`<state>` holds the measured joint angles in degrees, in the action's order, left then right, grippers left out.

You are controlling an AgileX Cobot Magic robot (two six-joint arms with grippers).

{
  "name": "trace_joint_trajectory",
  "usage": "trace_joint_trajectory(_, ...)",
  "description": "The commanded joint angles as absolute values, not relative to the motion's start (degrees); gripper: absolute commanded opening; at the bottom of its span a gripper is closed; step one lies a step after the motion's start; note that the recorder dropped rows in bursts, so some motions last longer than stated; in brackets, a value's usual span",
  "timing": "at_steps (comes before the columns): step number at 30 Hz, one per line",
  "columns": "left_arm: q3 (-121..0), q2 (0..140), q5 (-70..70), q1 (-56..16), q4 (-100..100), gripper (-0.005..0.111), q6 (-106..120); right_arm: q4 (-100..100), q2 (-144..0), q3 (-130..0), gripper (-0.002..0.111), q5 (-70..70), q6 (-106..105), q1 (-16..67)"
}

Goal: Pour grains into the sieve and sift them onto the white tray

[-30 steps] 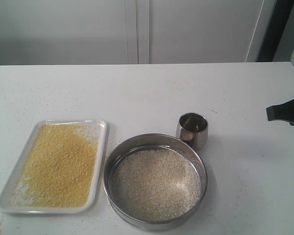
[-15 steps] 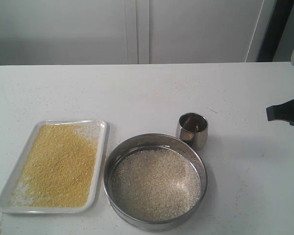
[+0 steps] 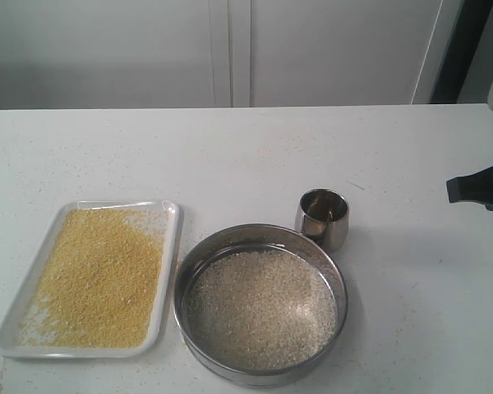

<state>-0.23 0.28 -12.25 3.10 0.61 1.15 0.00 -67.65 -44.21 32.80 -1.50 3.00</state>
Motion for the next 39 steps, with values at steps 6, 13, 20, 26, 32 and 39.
trace_joint_trajectory(6,0.0,0.0,-12.09,3.26,1.44,0.0,1.39,0.0,-67.26,-44.49,0.0,32.44,-1.66,2.75)
trace_joint_trajectory(13,0.0,0.0,-12.09,3.26,1.44,0.0,1.39,0.0,-67.26,-44.49,0.0,32.44,-1.66,2.75)
trace_joint_trajectory(20,0.0,0.0,-12.09,3.26,1.44,0.0,1.52,0.0,-67.26,-44.49,0.0,32.44,-1.66,2.75)
trace_joint_trajectory(26,0.0,0.0,-12.09,3.26,1.44,0.0,1.52,0.0,-64.03,-44.49,0.0,30.75,-1.66,2.85)
trace_joint_trajectory(32,0.0,0.0,-12.09,3.26,1.44,0.0,1.52,0.89,-55.39,-44.49,0.0,30.49,1.4,3.99)
trace_joint_trajectory(39,0.0,0.0,-12.09,3.26,1.44,0.0,1.52,0.89,-42.88,-44.49,0.0,30.28,1.98,8.71)
